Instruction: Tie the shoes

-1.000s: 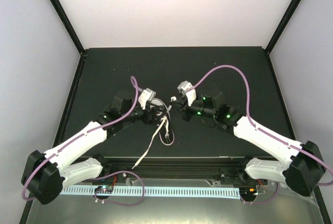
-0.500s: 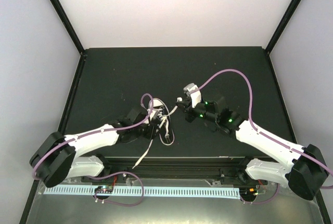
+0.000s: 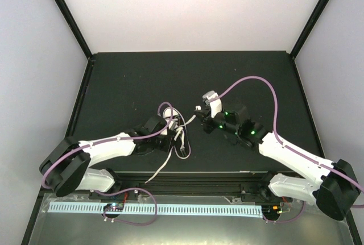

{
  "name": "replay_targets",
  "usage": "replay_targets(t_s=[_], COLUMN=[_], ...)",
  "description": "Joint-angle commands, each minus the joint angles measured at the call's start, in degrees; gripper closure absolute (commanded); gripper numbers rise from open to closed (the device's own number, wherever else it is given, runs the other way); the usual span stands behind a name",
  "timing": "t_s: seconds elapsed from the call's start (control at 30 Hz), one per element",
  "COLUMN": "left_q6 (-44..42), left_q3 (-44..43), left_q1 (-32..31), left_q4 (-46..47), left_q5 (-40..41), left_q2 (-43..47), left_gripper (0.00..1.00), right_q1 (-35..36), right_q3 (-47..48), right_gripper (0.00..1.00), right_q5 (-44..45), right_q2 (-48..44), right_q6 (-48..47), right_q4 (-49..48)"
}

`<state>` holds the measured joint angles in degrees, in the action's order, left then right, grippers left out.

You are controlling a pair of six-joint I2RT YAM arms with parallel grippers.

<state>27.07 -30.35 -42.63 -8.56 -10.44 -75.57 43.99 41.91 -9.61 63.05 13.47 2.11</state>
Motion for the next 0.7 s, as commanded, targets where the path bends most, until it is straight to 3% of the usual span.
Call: replay_targets(t_s=[0.0,0.2,0.43,0.67], left_q6=[1.6,3.7,7.6,7.7], left_q3=[-0.1,2.4,5.0,5.8], left_q1=[0.1,0.2,1.3,5.7], left_q4=[-2.5,-4.8,-8.6,-7.3], left_q5=[8.2,11.0,16.1,14.0], left_q2=[1.8,5.8,8.4,8.2], left_gripper=[0.99,0.98,0.98,0.98], right_q1=[-0.5,-5.2,-14.8,-20.8], right_q3=[-0.5,-3.7,-9.5,-13.9], right_gripper=[0.98,0.98,0.98,0.98], right_q5=[7.7,14.4,12.1,10.3], right_q2=[-2.7,-6.9,-8.3,-6.5], right_q6=[2.4,6.9,12.6,17.8], right_q4=[3.3,9.8,12.4,11.6])
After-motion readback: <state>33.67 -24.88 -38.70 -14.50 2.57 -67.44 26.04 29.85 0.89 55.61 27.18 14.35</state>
